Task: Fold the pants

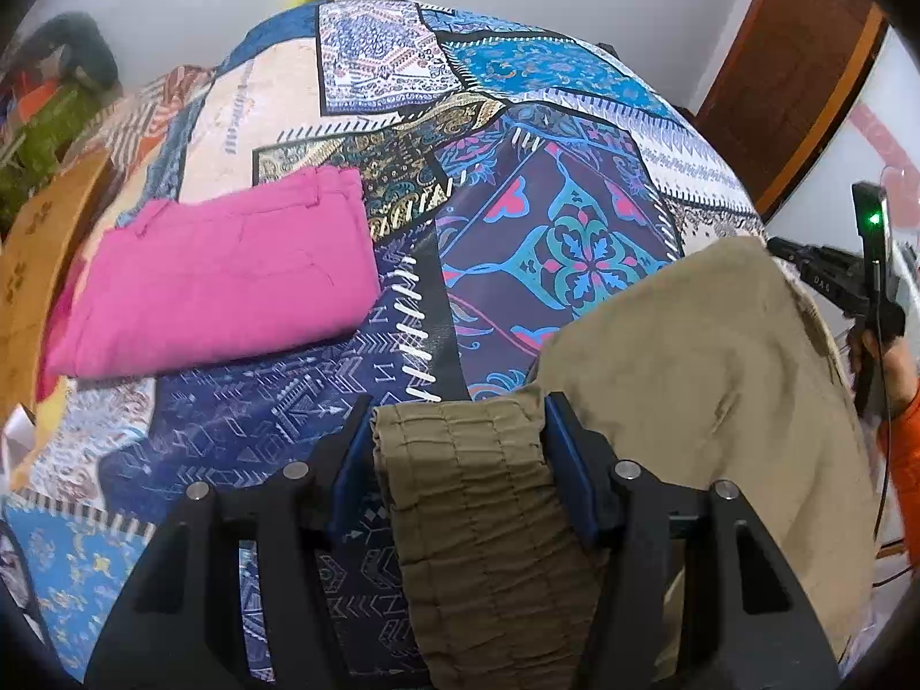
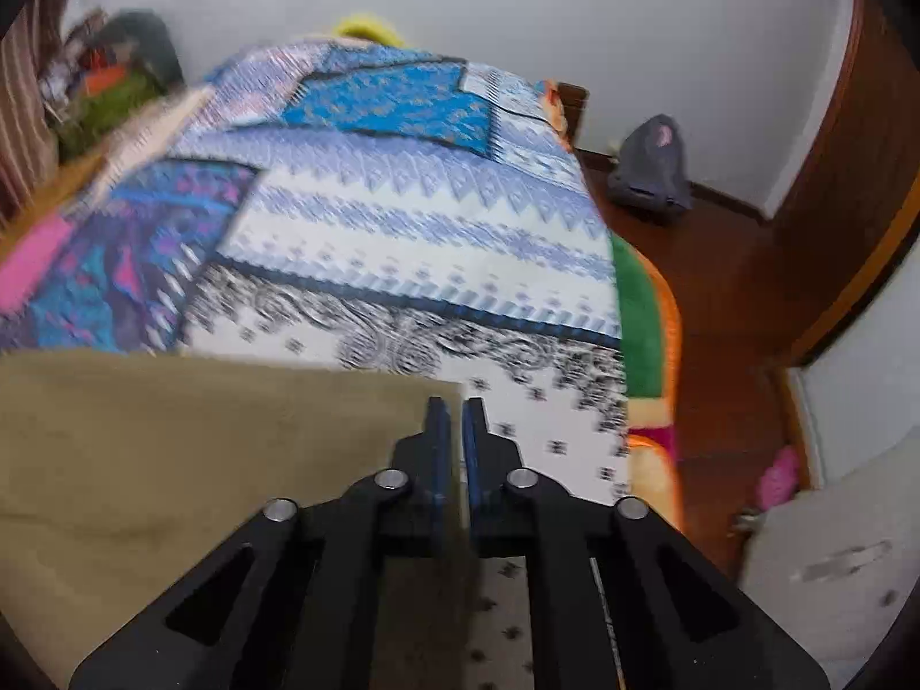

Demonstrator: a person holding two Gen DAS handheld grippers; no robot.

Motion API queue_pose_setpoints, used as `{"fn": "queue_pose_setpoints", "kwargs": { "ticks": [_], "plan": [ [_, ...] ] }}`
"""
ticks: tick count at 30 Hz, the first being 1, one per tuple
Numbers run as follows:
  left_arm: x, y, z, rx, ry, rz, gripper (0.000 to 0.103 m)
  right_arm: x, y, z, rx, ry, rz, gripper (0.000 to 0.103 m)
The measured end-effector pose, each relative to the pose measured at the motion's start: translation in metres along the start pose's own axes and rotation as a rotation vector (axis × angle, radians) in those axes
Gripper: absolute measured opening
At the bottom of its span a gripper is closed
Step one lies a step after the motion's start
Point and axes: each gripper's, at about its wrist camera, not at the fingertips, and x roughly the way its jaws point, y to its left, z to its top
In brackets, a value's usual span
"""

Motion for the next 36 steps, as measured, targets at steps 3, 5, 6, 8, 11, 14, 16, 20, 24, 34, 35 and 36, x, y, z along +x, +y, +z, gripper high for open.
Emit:
{"fn": "queue_pose_setpoints", "kwargs": {
  "ticks": [3, 5, 6, 8, 11, 14, 16, 20, 24, 34, 35, 36],
  "plan": [
    [-0.010, -0.006, 0.005, 0.040, -0.020, 0.052, 0.056, -0.013, -0.015, 0.001, 0.051, 0.008, 0.027, 0.004],
    [-0.024, -0.011, 0.008, 0.062, -0.059, 0.065, 0.056, -0.027, -0.020, 0.001, 0.085, -0.014, 0.096, 0.006],
    [-0.031, -0.013, 0.009, 0.072, -0.079, 0.067, 0.056, -0.037, -0.019, 0.001, 0.090, -0.022, 0.137, 0.007],
    [-0.042, -0.018, 0.010, 0.084, -0.111, 0.056, 0.056, -0.047, -0.009, 0.000, 0.089, -0.029, 0.204, 0.016],
    [-0.049, -0.025, 0.011, 0.076, -0.117, -0.010, 0.056, -0.054, 0.012, -0.006, 0.079, -0.035, 0.300, 0.023],
    [-0.040, -0.036, 0.005, 0.097, -0.082, -0.034, 0.056, -0.043, 0.037, -0.015, 0.054, 0.014, 0.360, 0.023],
    [-0.030, -0.042, -0.001, 0.108, -0.050, -0.031, 0.056, -0.032, 0.050, -0.026, 0.041, 0.066, 0.373, 0.023],
    [-0.017, -0.043, -0.015, 0.123, -0.033, 0.003, 0.057, -0.026, 0.056, -0.041, 0.006, 0.092, 0.341, 0.022],
    [-0.024, -0.033, -0.020, 0.123, -0.036, 0.022, 0.058, -0.040, 0.057, -0.049, -0.066, 0.103, 0.243, 0.023],
    [-0.069, 0.005, -0.042, 0.042, -0.064, 0.112, 0.058, -0.101, 0.009, -0.077, 0.044, 0.082, 0.146, 0.023],
    [-0.077, 0.008, -0.045, 0.029, -0.068, 0.108, 0.058, -0.112, 0.008, -0.077, 0.056, 0.061, 0.150, 0.023],
    [-0.086, 0.010, -0.049, 0.015, -0.077, 0.102, 0.058, -0.121, 0.008, -0.077, 0.064, 0.041, 0.152, 0.024]
  ]
}}
